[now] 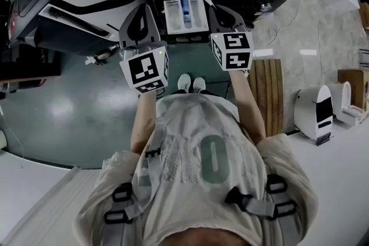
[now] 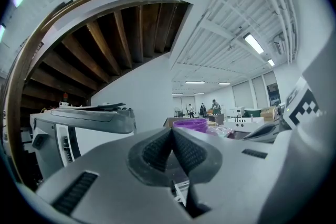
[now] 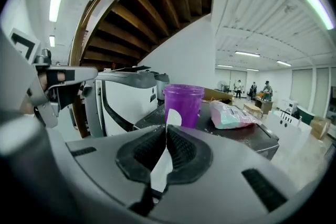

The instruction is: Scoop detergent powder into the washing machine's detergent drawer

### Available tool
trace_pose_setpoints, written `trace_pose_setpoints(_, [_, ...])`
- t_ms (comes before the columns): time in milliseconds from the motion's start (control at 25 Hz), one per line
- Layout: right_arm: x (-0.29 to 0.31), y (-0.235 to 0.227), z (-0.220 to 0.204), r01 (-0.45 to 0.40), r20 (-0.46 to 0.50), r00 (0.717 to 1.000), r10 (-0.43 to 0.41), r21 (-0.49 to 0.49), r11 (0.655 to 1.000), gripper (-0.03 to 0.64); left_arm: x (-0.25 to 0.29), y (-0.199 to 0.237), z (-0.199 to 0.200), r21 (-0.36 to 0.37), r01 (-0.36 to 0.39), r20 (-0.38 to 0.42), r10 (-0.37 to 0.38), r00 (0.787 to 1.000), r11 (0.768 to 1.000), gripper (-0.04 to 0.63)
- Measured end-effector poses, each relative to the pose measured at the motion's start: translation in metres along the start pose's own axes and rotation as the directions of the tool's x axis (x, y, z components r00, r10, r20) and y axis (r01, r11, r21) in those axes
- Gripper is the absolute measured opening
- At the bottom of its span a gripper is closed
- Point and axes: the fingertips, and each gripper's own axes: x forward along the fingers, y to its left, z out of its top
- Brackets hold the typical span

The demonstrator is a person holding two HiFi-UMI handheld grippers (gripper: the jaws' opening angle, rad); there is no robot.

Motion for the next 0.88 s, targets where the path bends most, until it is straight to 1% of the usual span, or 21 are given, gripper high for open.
trace_pose_setpoints(200, [-0.019,-0.021,-0.011,0.046,0.001,0.999,-0.046,0.049,0.998,0.011,0.001,-0.016,-0.002,0.000,0.022,-0.009,-0.022,1.000,1.000,0.021])
trace_pose_setpoints(360, [-0.026,-0.027,-0.013,0.048,0.007,0.999,-0.048,0.065,0.997,0.011,0.003,-0.027,0.000,-0.025,0.046,-0.010,-0.047,0.999,0.999,0.021])
trace_pose_setpoints(480, [-0.029,-0.029,-0.010,0.049,0.022,0.999,-0.050,0.069,0.996,0.011,0.006,-0.032,0.006,-0.014,0.059,-0.004,-0.059,0.998,0.998,0.021])
trace_pose_setpoints(600, [-0.032,-0.032,0.005,0.046,0.064,0.997,-0.050,0.063,0.997,0.011,0.009,-0.033,0.014,-0.004,0.061,0.000,-0.061,0.998,0.998,0.021])
trace_pose_setpoints(720, [-0.037,-0.034,0.029,0.038,0.126,0.991,-0.043,0.043,0.998,0.011,0.014,-0.030,0.021,0.010,0.061,-0.008,-0.061,0.998,0.998,0.021])
trace_pose_setpoints(880, [-0.048,-0.038,0.061,0.035,0.233,0.972,-0.040,0.026,0.999,0.011,0.017,-0.023,0.028,0.028,0.048,-0.010,-0.048,0.999,0.998,0.021])
